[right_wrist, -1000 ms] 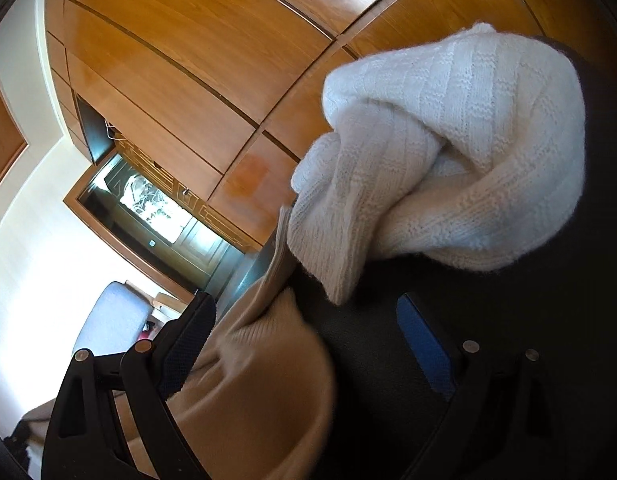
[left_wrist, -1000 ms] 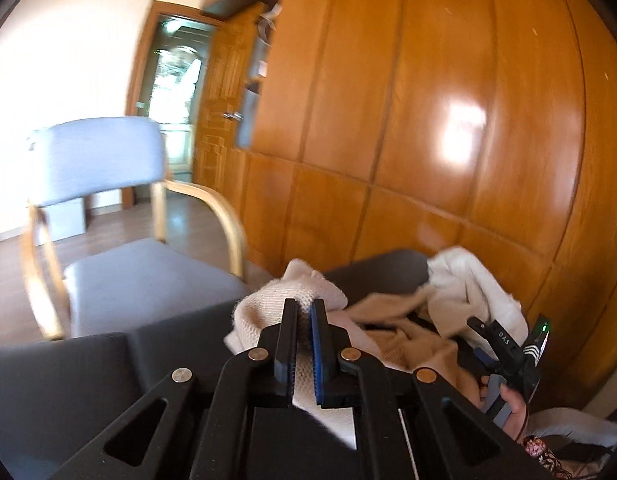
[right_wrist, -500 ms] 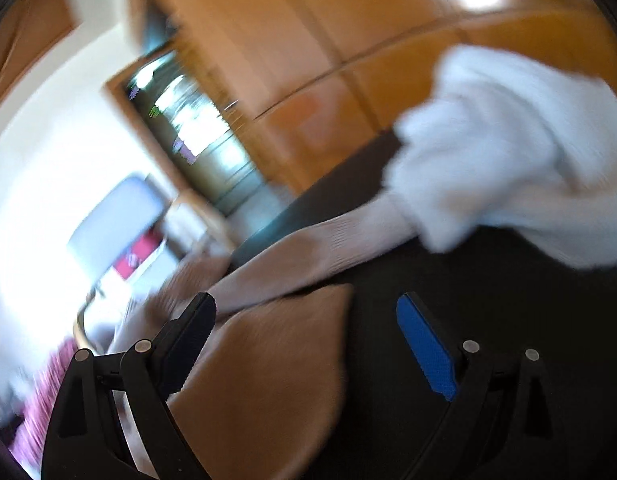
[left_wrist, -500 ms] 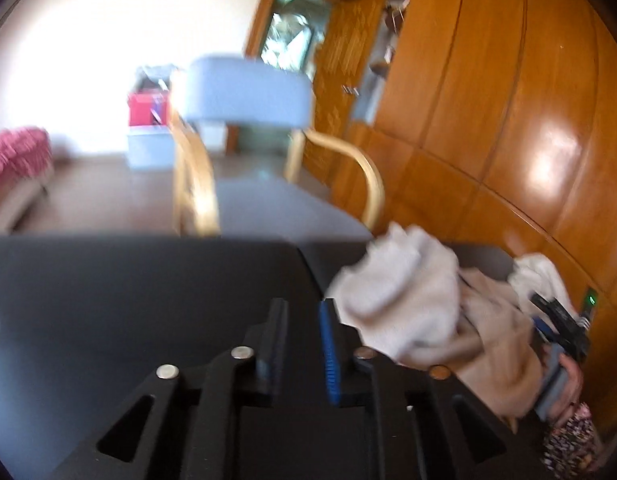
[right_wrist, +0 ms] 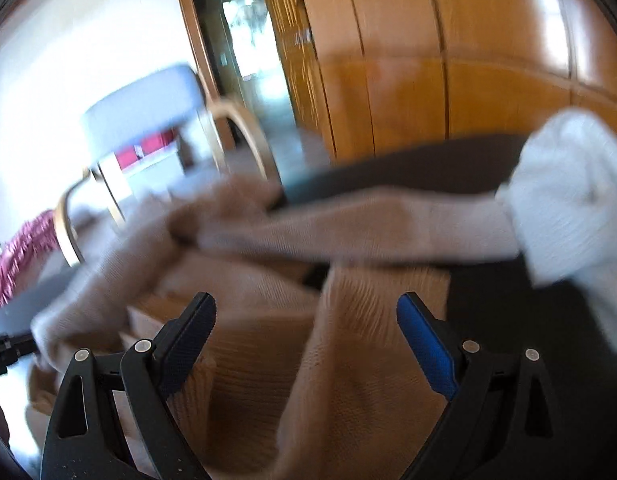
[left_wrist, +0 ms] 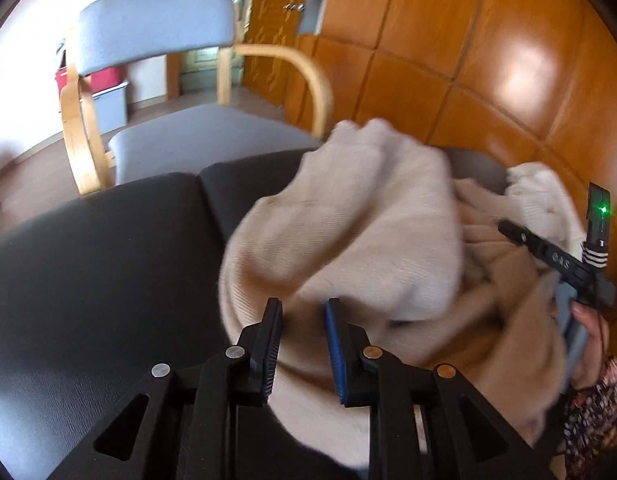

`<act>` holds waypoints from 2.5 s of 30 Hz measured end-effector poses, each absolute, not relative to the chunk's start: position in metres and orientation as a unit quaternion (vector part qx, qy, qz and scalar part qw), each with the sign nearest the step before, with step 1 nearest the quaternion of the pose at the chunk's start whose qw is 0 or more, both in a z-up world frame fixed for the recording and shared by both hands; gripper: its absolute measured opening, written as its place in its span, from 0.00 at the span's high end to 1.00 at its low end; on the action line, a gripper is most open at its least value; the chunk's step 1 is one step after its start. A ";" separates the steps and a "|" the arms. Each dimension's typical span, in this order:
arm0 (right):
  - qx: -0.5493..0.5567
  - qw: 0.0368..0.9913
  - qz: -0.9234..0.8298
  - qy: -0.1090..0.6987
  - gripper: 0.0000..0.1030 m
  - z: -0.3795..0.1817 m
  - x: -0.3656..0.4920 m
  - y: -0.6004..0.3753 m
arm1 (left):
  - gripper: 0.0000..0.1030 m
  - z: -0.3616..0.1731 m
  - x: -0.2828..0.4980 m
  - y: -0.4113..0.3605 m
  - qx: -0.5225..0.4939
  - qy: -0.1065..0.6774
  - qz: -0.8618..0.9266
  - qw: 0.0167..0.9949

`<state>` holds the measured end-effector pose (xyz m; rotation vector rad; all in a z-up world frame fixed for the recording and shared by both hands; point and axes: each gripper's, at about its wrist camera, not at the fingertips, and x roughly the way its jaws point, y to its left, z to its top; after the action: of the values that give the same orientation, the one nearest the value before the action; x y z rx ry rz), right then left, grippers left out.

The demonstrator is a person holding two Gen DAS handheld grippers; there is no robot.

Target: Fold clothes

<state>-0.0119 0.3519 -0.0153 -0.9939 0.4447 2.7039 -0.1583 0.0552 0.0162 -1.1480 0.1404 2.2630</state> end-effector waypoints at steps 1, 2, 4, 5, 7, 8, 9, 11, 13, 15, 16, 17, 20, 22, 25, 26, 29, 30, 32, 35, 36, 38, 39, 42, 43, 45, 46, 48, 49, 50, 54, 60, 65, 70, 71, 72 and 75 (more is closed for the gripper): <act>-0.356 0.111 0.914 0.161 0.09 -0.022 -0.017 0.355 | 0.79 0.014 -0.164 0.055 -0.438 0.047 0.850 0.289; -0.370 0.109 0.907 0.171 0.09 -0.027 -0.021 0.359 | 0.79 0.014 -0.171 0.054 -0.443 0.037 0.850 0.283; -0.364 0.098 0.906 0.195 0.09 -0.030 -0.017 0.367 | 0.79 0.016 -0.184 0.050 -0.446 0.017 0.851 0.276; -0.358 0.092 0.906 0.207 0.09 -0.031 -0.014 0.370 | 0.79 0.016 -0.189 0.051 -0.447 0.015 0.851 0.274; -0.353 0.085 0.903 0.230 0.09 -0.033 -0.010 0.378 | 0.78 0.016 -0.199 0.057 -0.450 0.018 0.851 0.269; -0.349 0.080 0.902 0.241 0.09 -0.034 -0.009 0.381 | 0.78 0.015 -0.204 0.060 -0.454 0.026 0.851 0.263; -0.346 0.076 0.901 0.250 0.08 -0.035 -0.007 0.384 | 0.78 0.013 -0.210 0.063 -0.459 0.038 0.850 0.256; -0.343 0.073 0.901 0.255 0.09 -0.036 -0.005 0.386 | 0.78 0.007 -0.217 0.069 -0.469 0.052 0.844 0.254; -0.341 0.071 0.901 0.259 0.09 -0.036 -0.003 0.387 | 0.77 0.001 -0.224 0.075 -0.479 0.065 0.838 0.255; -0.341 0.071 0.901 0.258 0.09 -0.036 -0.002 0.387 | 0.74 -0.004 -0.228 0.080 -0.484 0.073 0.833 0.257; -0.341 0.070 0.901 0.258 0.09 -0.037 -0.001 0.387 | 0.74 -0.006 -0.228 0.081 -0.482 0.073 0.834 0.259; -0.340 0.069 0.901 0.260 0.09 -0.037 0.000 0.387 | 0.71 -0.006 -0.226 0.082 -0.478 0.072 0.835 0.262; -0.338 0.068 0.901 0.263 0.08 -0.036 0.002 0.388 | 0.60 -0.010 -0.213 0.084 -0.448 0.084 0.854 0.252; -0.338 0.068 0.901 0.263 0.08 -0.037 0.002 0.387 | 0.59 -0.012 -0.201 0.085 -0.428 0.101 0.866 0.240; -0.336 0.065 0.901 0.265 0.08 -0.037 -0.001 0.386 | 0.86 -0.009 -0.186 0.091 -0.416 0.122 0.867 0.248; -0.335 0.064 0.901 0.268 0.08 -0.037 -0.001 0.387 | 0.92 -0.007 -0.180 0.094 -0.409 0.135 0.868 0.248; -0.327 0.058 0.900 0.282 0.08 -0.039 -0.002 0.389 | 0.94 0.002 -0.159 0.094 -0.391 0.148 0.871 0.257; -0.323 0.056 0.900 0.289 0.08 -0.039 0.000 0.390 | 0.94 0.009 -0.151 0.089 -0.381 0.139 0.877 0.258; -0.314 0.051 0.898 0.304 0.08 -0.040 0.003 0.393 | 0.94 0.030 -0.136 0.066 -0.352 0.105 0.895 0.253; -0.305 0.047 0.896 0.318 0.08 -0.041 0.005 0.396 | 0.94 0.063 -0.120 0.024 -0.323 0.050 0.912 0.246; -0.305 0.047 0.896 0.319 0.08 -0.041 0.005 0.396 | 0.94 0.072 -0.116 0.011 -0.320 0.039 0.915 0.243; -0.304 0.047 0.896 0.320 0.08 -0.040 0.004 0.395 | 0.94 0.087 -0.106 -0.015 -0.312 0.019 0.920 0.236; -0.304 0.048 0.897 0.319 0.08 -0.040 0.004 0.395 | 0.94 0.091 -0.100 -0.029 -0.310 0.010 0.922 0.230; -0.304 0.052 0.898 0.315 0.08 -0.040 0.003 0.393 | 0.94 0.096 -0.084 -0.070 -0.314 -0.020 0.925 0.212; -0.304 0.053 0.898 0.314 0.08 -0.040 0.003 0.392 | 0.94 0.093 -0.079 -0.082 -0.319 -0.029 0.924 0.207; -0.304 0.060 0.901 0.303 0.08 -0.038 0.002 0.388 | 0.94 0.085 -0.068 -0.104 -0.329 -0.045 0.923 0.196; -0.304 0.064 0.904 0.295 0.08 -0.036 0.002 0.386 | 0.94 0.079 -0.061 -0.114 -0.333 -0.052 0.922 0.190; -0.304 0.067 0.910 0.274 0.08 -0.029 0.003 0.377 | 0.95 0.068 -0.046 -0.138 -0.342 -0.068 0.920 0.176; -0.304 0.066 0.914 0.262 0.08 -0.025 0.004 0.371 | 0.95 0.062 -0.040 -0.148 -0.346 -0.076 0.920 0.169; -0.305 0.065 0.917 0.249 0.08 -0.021 0.005 0.365 | 0.95 0.056 -0.037 -0.156 -0.349 -0.082 0.919 0.162; -0.314 0.059 0.930 0.181 0.08 -0.008 0.008 0.328 | 0.95 0.039 -0.021 -0.189 -0.352 -0.104 0.921 0.132; -0.343 -0.012 0.932 0.118 0.08 0.007 0.002 0.283 | 0.95 0.034 -0.008 -0.242 -0.335 -0.099 0.935 0.053; -0.356 -0.013 0.933 0.057 0.08 0.010 -0.012 0.255 | 0.93 0.027 -0.007 -0.285 -0.383 -0.104 0.918 -0.003; -0.384 -0.035 0.921 0.052 0.08 0.001 -0.027 0.240 | 0.85 0.064 0.024 -0.267 -0.328 -0.067 0.942 0.028; -0.390 -0.045 0.918 0.060 0.08 -0.001 -0.028 0.239 | 0.82 0.071 0.030 -0.258 -0.321 -0.064 0.944 0.049; -0.396 -0.053 0.914 0.069 0.08 -0.004 -0.029 0.239 | 0.82 0.076 0.034 -0.244 -0.321 -0.063 0.941 0.083; -0.410 -0.066 0.905 0.091 0.08 -0.011 -0.033 0.235 | 0.80 0.086 0.042 -0.187 -0.333 -0.054 0.918 0.207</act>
<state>-0.0334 0.2355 -0.0110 -1.3452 0.2972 2.9702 0.0417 -0.1874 0.0859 -0.9284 -0.1495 2.5570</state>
